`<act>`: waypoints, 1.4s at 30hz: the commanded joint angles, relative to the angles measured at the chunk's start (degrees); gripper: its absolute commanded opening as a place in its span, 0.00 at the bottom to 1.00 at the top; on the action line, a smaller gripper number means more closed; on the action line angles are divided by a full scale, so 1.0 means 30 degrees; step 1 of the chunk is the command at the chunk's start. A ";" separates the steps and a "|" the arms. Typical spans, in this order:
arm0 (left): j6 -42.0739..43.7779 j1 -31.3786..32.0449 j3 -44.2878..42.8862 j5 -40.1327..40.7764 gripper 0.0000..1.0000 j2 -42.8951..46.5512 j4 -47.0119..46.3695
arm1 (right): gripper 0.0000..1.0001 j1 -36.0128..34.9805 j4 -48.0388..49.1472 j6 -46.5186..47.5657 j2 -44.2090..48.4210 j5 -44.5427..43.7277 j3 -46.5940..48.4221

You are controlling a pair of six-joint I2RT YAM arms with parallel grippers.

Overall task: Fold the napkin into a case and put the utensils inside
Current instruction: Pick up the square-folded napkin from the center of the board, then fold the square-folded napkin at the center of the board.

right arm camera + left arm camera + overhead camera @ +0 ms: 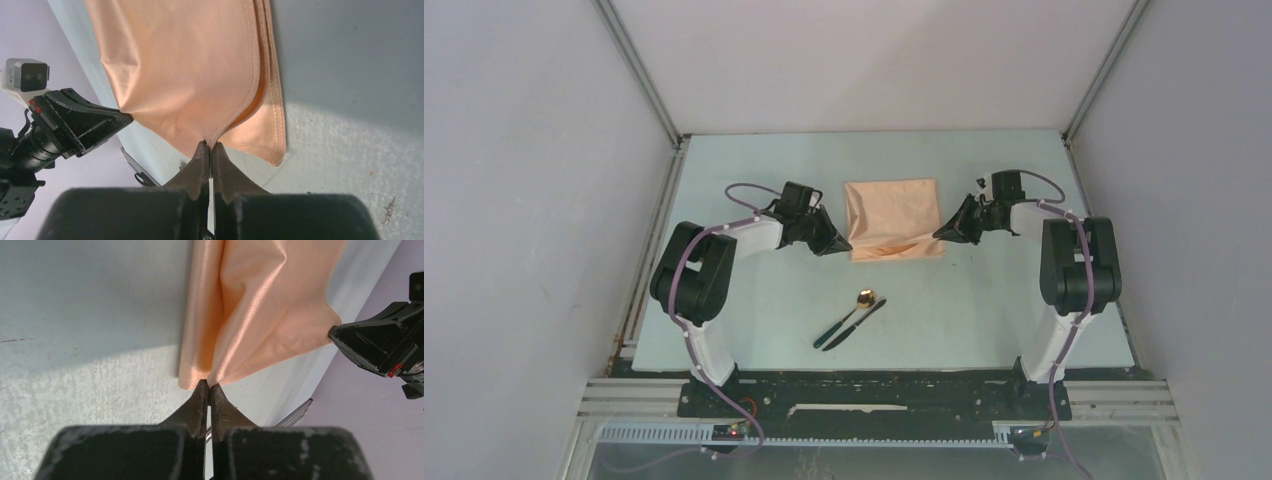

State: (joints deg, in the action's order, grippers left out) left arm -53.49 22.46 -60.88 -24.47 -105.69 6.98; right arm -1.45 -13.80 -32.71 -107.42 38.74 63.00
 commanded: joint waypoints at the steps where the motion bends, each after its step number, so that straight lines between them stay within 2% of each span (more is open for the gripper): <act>1: 0.0377 -0.0051 -0.0281 -0.0457 0.00 0.0688 0.0016 | 0.00 0.0275 0.0557 0.0385 0.0080 0.0347 0.0674; 16: -0.0148 0.0127 0.0645 -0.0889 0.00 -0.0118 -0.0965 | 0.00 0.0338 0.0808 0.0625 -0.1065 0.0307 0.0655; 21: -0.0108 0.0106 0.0123 -0.0866 0.00 0.0802 -0.0903 | 0.00 0.0323 0.0872 0.0327 -0.0564 0.0577 0.1088; 25: 0.0083 -0.0089 -0.1652 -0.0600 0.00 0.0877 -0.0144 | 0.00 0.0309 0.1469 -0.0191 0.0257 0.0385 0.1714; 31: -0.0507 -0.0913 -0.4739 -0.0869 0.00 -0.0344 0.0240 | 0.00 0.0309 0.1729 -0.0875 -0.0496 0.0594 0.4344; 42: -0.0404 -0.2397 -0.9635 -0.0783 0.00 -0.2222 -0.0306 | 0.00 0.0338 0.2451 -0.1853 -0.3649 0.0901 1.1478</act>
State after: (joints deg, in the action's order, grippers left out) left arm -54.57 16.40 -84.53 -26.20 -110.83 7.77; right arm -0.78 -7.75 -36.64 -114.50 40.42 90.21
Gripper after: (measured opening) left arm 0.007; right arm 0.017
